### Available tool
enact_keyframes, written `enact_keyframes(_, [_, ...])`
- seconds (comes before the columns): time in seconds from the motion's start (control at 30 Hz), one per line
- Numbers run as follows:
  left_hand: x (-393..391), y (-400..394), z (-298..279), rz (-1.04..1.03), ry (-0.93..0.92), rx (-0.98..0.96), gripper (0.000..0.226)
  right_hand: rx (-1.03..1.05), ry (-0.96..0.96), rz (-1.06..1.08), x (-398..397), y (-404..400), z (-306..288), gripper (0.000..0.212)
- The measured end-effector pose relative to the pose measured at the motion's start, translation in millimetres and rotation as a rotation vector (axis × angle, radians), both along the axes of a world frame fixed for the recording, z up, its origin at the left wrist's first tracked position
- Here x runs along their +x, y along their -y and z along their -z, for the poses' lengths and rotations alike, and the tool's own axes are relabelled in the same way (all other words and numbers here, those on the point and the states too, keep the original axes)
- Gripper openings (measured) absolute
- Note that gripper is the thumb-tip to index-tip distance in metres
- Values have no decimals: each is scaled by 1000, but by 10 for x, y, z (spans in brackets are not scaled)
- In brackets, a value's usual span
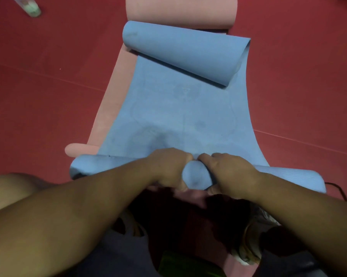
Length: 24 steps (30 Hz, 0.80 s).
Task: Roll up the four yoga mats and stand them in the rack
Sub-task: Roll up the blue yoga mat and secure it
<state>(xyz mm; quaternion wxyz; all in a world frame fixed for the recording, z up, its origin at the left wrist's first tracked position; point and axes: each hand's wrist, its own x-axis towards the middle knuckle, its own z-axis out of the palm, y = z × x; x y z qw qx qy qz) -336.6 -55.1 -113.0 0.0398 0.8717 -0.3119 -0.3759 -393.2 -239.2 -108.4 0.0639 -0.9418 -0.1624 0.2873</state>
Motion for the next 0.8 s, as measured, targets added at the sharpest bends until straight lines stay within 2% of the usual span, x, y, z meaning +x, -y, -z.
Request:
enact_keyframes(0.07, [-19,8,-11,9,7,8,67,32,-36,9,2,13,36,60])
enact_keyframes(0.13, [-74,23,-8,14,73,0,72,117,-153,46,49,71,21,50])
enact_keyframes(0.23, [-247,52,45,52,205,-14,84,240,-348,118,112,155,0,54])
enact_keyframes(0.33, [-283,12,137,71,174,32,81,212,-275,62,49,56,68,67])
enact_keyframes(0.47, [-32,-93,121,89,-23,66,81,27,-112,-51,-69,-96,160,100])
enact_keyframes(0.53, [-36,-103,122,101,-72,78,82,-13,-93,-98,-119,-130,214,96])
enact_keyframes(0.6, [-84,-96,148,91,-74,97,83,51,-133,-65,-117,-120,254,75])
enact_keyframes(0.7, [-141,-75,135,52,35,80,84,168,-288,20,30,-39,186,70])
enact_keyframes(0.8, [-280,-19,117,92,271,73,88,216,-350,55,153,16,94,73])
